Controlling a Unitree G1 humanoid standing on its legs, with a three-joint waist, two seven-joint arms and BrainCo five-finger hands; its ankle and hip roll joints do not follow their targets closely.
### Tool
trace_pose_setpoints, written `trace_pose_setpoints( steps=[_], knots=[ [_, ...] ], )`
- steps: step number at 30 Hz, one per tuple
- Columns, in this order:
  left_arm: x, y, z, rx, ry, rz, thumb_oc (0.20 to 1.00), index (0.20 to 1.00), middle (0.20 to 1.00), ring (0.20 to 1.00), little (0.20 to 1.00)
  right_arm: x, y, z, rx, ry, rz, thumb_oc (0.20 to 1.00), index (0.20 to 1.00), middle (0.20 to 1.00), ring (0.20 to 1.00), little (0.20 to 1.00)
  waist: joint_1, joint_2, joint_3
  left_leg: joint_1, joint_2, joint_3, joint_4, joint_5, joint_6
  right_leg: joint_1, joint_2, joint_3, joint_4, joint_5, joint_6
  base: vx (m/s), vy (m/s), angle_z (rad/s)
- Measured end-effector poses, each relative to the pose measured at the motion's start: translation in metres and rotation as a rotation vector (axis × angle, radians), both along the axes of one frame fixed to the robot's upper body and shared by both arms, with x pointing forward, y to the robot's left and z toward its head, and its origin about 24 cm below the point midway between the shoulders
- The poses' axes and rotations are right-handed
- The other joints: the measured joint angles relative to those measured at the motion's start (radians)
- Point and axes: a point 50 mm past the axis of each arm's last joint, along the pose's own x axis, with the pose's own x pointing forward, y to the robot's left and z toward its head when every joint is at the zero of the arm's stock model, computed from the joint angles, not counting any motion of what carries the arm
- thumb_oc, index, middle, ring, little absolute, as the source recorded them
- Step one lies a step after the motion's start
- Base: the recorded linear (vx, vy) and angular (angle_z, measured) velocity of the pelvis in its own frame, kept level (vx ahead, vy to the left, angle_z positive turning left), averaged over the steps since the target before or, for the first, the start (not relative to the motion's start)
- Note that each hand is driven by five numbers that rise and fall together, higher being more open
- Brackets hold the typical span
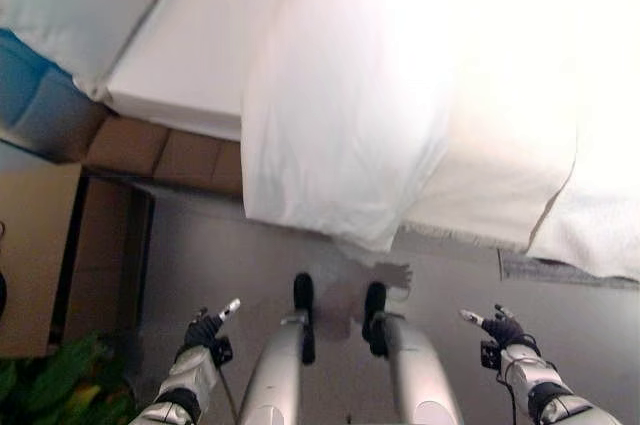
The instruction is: Make the bed
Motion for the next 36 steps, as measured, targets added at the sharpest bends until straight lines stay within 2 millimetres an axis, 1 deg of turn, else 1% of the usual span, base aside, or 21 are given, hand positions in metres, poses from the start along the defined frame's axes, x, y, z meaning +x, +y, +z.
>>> trace_pose_setpoints(
  steps=[2, 3, 4, 7, 8, 10, 12, 15, 17, 19, 20, 22, 23, 24, 25, 26, 27, 29, 30, 32, 36],
  knots=[
    [-0.01, -0.003, -0.005, 0.011, 0.043, -0.057, 1.0, 1.0, 1.0, 1.0, 1.0, -0.019, 0.002, -0.011, 0.005, 0.072, 0.028, 1.0, 1.0, 1.0, 1.0, 1.0, -0.015, 0.019, -0.053, 0.059, 0.004, 0.003, -0.069, 0.003, -0.002, 0.05, 0.014, 0.003, -0.001, -0.001, 0.009, 0.06, -0.026, -0.12],
    [-0.012, -0.001, -0.006, 0.017, 0.054, -0.065, 1.0, 1.0, 1.0, 1.0, 1.0, -0.027, 0.004, -0.016, 0.011, 0.108, 0.035, 1.0, 1.0, 1.0, 1.0, 1.0, -0.015, 0.01, -0.06, 0.085, -0.007, 0.004, -0.088, 0.007, -0.004, 0.097, 0.009, 0.005, -0.02, 0.001, 0.015, 0.03, -0.113, 0.09],
    [-0.02, 0.001, -0.008, 0.029, 0.083, -0.078, 1.0, 1.0, 1.0, 1.0, 1.0, -0.039, 0.005, -0.021, 0.014, 0.147, 0.043, 1.0, 1.0, 1.0, 1.0, 1.0, -0.015, 0.001, -0.084, 0.099, -0.016, 0.003, -0.093, 0.02, 0.005, 0.131, 0.011, 0.02, -0.052, -0.008, -0.02, 0.02, -0.156, 0.02],
    [-0.035, 0.002, -0.015, 0.014, 0.138, -0.065, 1.0, 1.0, 1.0, 1.0, 1.0, -0.05, 0.008, -0.027, 0.007, 0.214, 0.102, 1.0, 1.0, 1.0, 1.0, 1.0, -0.017, 0.011, -0.112, 0.144, -0.005, 0.001, -0.131, 0.05, 0.008, 0.202, 0.017, 0.029, -0.084, -0.009, -0.015, 0.04, -0.184, 0.14],
    [-0.042, 0.0, -0.018, 0.018, 0.169, -0.088, 1.0, 1.0, 1.0, 1.0, 1.0, -0.061, 0.009, -0.032, 0.005, 0.258, 0.123, 1.0, 1.0, 1.0, 1.0, 1.0, -0.013, 0.007, -0.149, 0.174, 0.001, 0.002, -0.167, 0.059, -0.004, 0.226, 0.03, 0.027, -0.12, -0.006, -0.018, 0.02, -0.204, 0.04],
    [-0.062, -0.001, -0.024, 0.023, 0.227, -0.109, 1.0, 1.0, 1.0, 1.0, 1.0, -0.072, 0.011, -0.037, 0.0, 0.312, 0.155, 1.0, 1.0, 1.0, 1.0, 1.0, -0.014, 0.005, -0.215, 0.199, 0.014, 0.0, -0.21, 0.074, -0.024, 0.253, 0.05, 0.026, -0.158, 0.001, -0.027, 0.02, -0.209, 0.03],
    [-0.076, -0.006, -0.029, 0.009, 0.267, -0.114, 1.0, 1.0, 1.0, 1.0, 1.0, -0.087, 0.009, -0.041, -0.002, 0.371, 0.152, 1.0, 1.0, 1.0, 1.0, 1.0, -0.013, 0.005, -0.261, 0.224, 0.027, -0.004, -0.227, 0.091, -0.029, 0.293, 0.072, 0.027, -0.199, 0.008, -0.042, 0.0, -0.23, 0.11],
    [-0.085, -0.012, -0.033, -0.016, 0.3, -0.119, 1.0, 1.0, 1.0, 1.0, 1.0, -0.097, 0.008, -0.044, -0.008, 0.419, 0.162, 1.0, 1.0, 1.0, 1.0, 1.0, -0.013, 0.006, -0.288, 0.237, 0.041, -0.024, -0.232, 0.096, -0.047, 0.334, 0.103, 0.024, -0.229, 0.009, -0.052, -0.04, -0.207, 0.19],
    [-0.08, -0.019, -0.033, -0.036, 0.29, -0.138, 1.0, 1.0, 1.0, 1.0, 1.0, -0.101, 0.007, -0.045, -0.017, 0.44, 0.179, 1.0, 1.0, 1.0, 1.0, 1.0, -0.016, 0.007, -0.29, 0.224, 0.053, -0.05, -0.222, 0.104, -0.072, 0.345, 0.113, 0.012, -0.247, 0.009, -0.075, -0.07, -0.154, 0.4],
    [-0.077, -0.024, -0.034, -0.05, 0.289, -0.15, 1.0, 1.0, 1.0, 1.0, 1.0, -0.103, 0.006, -0.045, -0.015, 0.455, 0.185, 1.0, 1.0, 1.0, 1.0, 1.0, -0.014, 0.02, -0.287, 0.203, 0.065, -0.065, -0.197, 0.105, -0.082, 0.34, 0.14, -0.003, -0.238, 0.006, -0.094, -0.08, -0.113, 0.33],
    [-0.077, -0.024, -0.034, -0.053, 0.29, -0.15, 1.0, 1.0, 1.0, 1.0, 1.0, -0.103, 0.006, -0.045, -0.015, 0.455, 0.186, 1.0, 1.0, 1.0, 1.0, 1.0, -0.014, 0.024, -0.284, 0.2, 0.067, -0.069, -0.189, 0.107, -0.087, 0.338, 0.137, -0.004, -0.234, 0.004, -0.098, -0.06, -0.061, 0.21],
    [-0.081, -0.027, -0.036, -0.064, 0.313, -0.164, 1.0, 1.0, 1.0, 1.0, 1.0, -0.104, 0.005, -0.045, -0.027, 0.468, 0.218, 1.0, 1.0, 1.0, 1.0, 1.0, -0.016, 0.034, -0.279, 0.183, 0.08, -0.075, -0.174, 0.1, -0.126, 0.326, 0.149, -0.015, -0.221, -0.01, -0.123, -0.01, -0.019, 0.19],
    [-0.082, -0.03, -0.037, -0.074, 0.324, -0.176, 1.0, 1.0, 1.0, 1.0, 1.0, -0.107, 0.003, -0.045, -0.036, 0.486, 0.243, 1.0, 1.0, 1.0, 1.0, 1.0, -0.015, 0.023, -0.275, 0.187, 0.076, -0.059, -0.165, 0.077, -0.157, 0.324, 0.13, -0.037, -0.228, -0.003, -0.151, 0.04, 0.009, 0.04],
    [-0.088, -0.029, -0.038, -0.073, 0.35, -0.186, 1.0, 1.0, 1.0, 1.0, 1.0, -0.107, 0.004, -0.045, -0.05, 0.499, 0.281, 1.0, 1.0, 1.0, 1.0, 1.0, -0.011, -0.007, -0.282, 0.197, 0.043, -0.024, -0.135, 0.067, -0.156, 0.326, 0.092, -0.05, -0.243, 0.006, -0.146, 0.03, 0.013, -0.07],
    [-0.09, -0.029, -0.039, -0.071, 0.364, -0.196, 1.0, 1.0, 1.0, 1.0, 1.0, -0.106, 0.003, -0.045, -0.056, 0.502, 0.297, 1.0, 1.0, 1.0, 1.0, 1.0, -0.013, -0.012, -0.284, 0.208, 0.031, -0.011, -0.137, 0.066, -0.156, 0.329, 0.084, -0.051, -0.255, 0.009, -0.136, 0.04, 0.023, -0.08],
    [-0.093, -0.029, -0.04, -0.07, 0.379, -0.213, 1.0, 1.0, 1.0, 1.0, 1.0, -0.106, -0.001, -0.044, -0.066, 0.504, 0.303, 1.0, 1.0, 1.0, 1.0, 1.0, -0.016, -0.004, -0.284, 0.248, 0.024, 0.006, -0.165, 0.066, -0.155, 0.349, 0.087, -0.051, -0.284, 0.029, -0.128, 0.03, 0.029, 0.06],
    [-0.092, -0.03, -0.04, -0.062, 0.385, -0.24, 1.0, 1.0, 1.0, 1.0, 1.0, -0.109, -0.005, -0.043, -0.074, 0.515, 0.297, 1.0, 1.0, 1.0, 1.0, 1.0, -0.018, 0.017, -0.284, 0.292, 0.04, 0.001, -0.194, 0.061, -0.15, 0.36, 0.109, -0.05, -0.302, 0.041, -0.12, 0.05, 0.046, 0.08],
    [-0.089, -0.03, -0.039, -0.048, 0.383, -0.272, 1.0, 1.0, 1.0, 1.0, 1.0, -0.112, -0.006, -0.043, -0.076, 0.523, 0.292, 1.0, 1.0, 1.0, 1.0, 1.0, -0.02, 0.035, -0.286, 0.329, 0.06, 0.0, -0.247, 0.03, -0.099, 0.357, 0.135, -0.05, -0.31, 0.046, -0.117, 0.03, 0.045, 0.07],
    [-0.085, -0.03, -0.039, -0.032, 0.385, -0.313, 1.0, 1.0, 1.0, 1.0, 1.0, -0.113, -0.005, -0.044, -0.064, 0.521, 0.278, 1.0, 1.0, 1.0, 1.0, 1.0, -0.019, 0.035, -0.288, 0.327, 0.058, 0.0, -0.248, 0.028, -0.082, 0.354, 0.138, -0.042, -0.315, 0.053, -0.111, 0.02, 0.04, -0.02],
    [-0.087, -0.031, -0.039, -0.038, 0.392, -0.322, 1.0, 1.0, 1.0, 1.0, 1.0, -0.113, -0.003, -0.045, -0.055, 0.52, 0.281, 1.0, 1.0, 1.0, 1.0, 1.0, -0.016, 0.028, -0.287, 0.326, 0.052, 0.002, -0.248, 0.026, -0.074, 0.358, 0.136, -0.025, -0.324, 0.063, -0.097, 0.02, 0.027, -0.1],
    [-0.087, -0.03, -0.039, -0.035, 0.391, -0.32, 1.0, 1.0, 1.0, 1.0, 1.0, -0.113, 0.002, -0.046, -0.041, 0.52, 0.287, 1.0, 1.0, 1.0, 1.0, 1.0, -0.018, 0.022, -0.29, 0.329, 0.04, 0.0, -0.249, 0.024, -0.066, 0.365, 0.127, -0.022, -0.328, 0.066, -0.093, 0.01, 0.002, 0.01]
  ],
)
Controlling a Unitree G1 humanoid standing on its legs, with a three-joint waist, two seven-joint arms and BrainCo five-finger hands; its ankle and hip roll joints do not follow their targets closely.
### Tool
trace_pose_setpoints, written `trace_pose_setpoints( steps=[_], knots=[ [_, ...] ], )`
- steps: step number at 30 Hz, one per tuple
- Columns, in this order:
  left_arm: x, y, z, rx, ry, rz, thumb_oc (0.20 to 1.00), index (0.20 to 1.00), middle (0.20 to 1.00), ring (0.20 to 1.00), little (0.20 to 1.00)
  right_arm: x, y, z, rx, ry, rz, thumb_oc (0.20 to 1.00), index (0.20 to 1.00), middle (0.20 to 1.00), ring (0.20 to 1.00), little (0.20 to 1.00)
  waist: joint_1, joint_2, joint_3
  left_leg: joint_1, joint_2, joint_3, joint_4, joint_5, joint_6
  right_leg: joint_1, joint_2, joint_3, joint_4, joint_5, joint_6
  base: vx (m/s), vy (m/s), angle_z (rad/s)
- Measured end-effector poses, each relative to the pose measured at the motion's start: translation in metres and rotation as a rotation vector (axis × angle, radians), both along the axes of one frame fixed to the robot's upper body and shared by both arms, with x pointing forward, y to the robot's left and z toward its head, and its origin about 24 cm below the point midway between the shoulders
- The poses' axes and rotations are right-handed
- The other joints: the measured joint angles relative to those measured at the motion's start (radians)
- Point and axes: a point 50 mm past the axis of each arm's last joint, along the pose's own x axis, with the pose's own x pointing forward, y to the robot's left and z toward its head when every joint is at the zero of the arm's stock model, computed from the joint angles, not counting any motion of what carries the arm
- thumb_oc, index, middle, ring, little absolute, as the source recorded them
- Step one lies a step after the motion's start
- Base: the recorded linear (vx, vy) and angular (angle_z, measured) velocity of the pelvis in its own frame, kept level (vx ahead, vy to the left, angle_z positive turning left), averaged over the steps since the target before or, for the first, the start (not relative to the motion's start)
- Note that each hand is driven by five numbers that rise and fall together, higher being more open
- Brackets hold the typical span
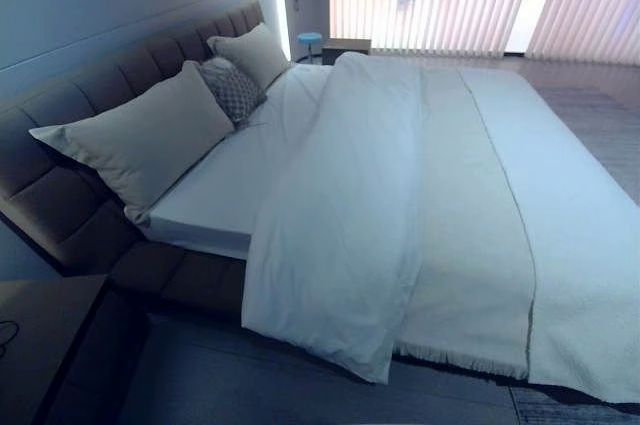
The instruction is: Make the bed
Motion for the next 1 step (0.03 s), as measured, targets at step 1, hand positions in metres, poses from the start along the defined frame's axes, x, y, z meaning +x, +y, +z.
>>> trace_pose_setpoints(
  steps=[1],
  knots=[
    [0.0011, 0.0, 0.0003, 0.0, -0.005, -0.001, 1.0, 1.0, 1.0, 1.0, 1.0, 0.0, 0.0007, -0.0002, 0.002, 0.0, 0.0, 1.0, 1.0, 1.0, 1.0, 1.0, 0.0, 0.002, 0.001, 0.002, -0.001, 0.0, 0.0, 0.001, 0.001, 0.003, -0.001, 0.0, -0.003, 0.001, 0.0, 0.0, 0.0, 0.0]
  ],
)
